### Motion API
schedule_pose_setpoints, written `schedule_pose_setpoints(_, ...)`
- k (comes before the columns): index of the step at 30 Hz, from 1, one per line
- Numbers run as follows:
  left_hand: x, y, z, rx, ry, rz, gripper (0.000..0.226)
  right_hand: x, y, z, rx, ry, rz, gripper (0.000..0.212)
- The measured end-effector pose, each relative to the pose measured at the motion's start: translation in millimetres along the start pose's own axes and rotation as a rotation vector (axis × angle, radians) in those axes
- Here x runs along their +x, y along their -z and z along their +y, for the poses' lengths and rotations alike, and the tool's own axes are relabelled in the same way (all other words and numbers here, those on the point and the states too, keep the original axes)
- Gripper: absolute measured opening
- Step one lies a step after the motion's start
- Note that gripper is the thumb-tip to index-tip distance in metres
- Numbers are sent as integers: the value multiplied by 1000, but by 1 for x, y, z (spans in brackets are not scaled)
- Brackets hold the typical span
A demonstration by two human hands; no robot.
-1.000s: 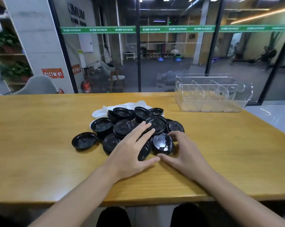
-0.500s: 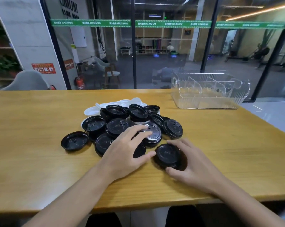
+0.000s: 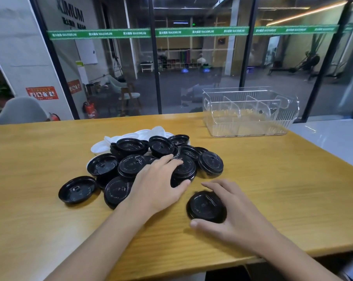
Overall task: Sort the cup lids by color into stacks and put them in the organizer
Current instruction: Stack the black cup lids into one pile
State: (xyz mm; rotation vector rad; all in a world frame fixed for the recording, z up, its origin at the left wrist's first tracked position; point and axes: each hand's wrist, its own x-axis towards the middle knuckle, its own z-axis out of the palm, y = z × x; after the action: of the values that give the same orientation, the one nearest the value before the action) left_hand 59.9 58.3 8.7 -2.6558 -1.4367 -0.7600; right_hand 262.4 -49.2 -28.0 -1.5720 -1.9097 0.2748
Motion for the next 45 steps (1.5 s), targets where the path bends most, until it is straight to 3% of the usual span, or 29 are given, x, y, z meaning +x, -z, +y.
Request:
schedule_pose_setpoints(2,5,1,1,-17,30,-20,59,0,-1,-1,-50,-11,11,102)
schedule_pose_setpoints(8,16,0,-1,-107,47,-23,45,1,0,-1,-39,-9,2,78)
schedule_pose_setpoints(12,13,-3,-4,-213,23,22,58,2,4,-3,38,1,-69,83)
schedule_pose_setpoints(16,2,-1,-9,-322,-6,62,81,2,-1,0,-14,-56,17,95)
schedule_pose_setpoints(20,-8,2,-13,-417,-45,86,74,5,-5,4,-60,-67,61,86)
schedule_pose_setpoints(27,-11,2,-10,-529,-98,80,69,17,17,12,142,-2,-177,86)
schedule_pose_setpoints(32,-14,3,-7,-402,-126,-19,77,23,17,20,284,53,-190,95)
schedule_pose_setpoints(37,-16,-3,7,-271,-161,-50,79,16,8,17,106,25,-69,111)
schedule_pose_setpoints(45,-16,-3,-1,-241,-215,-145,84,18,9,21,195,38,-38,96)
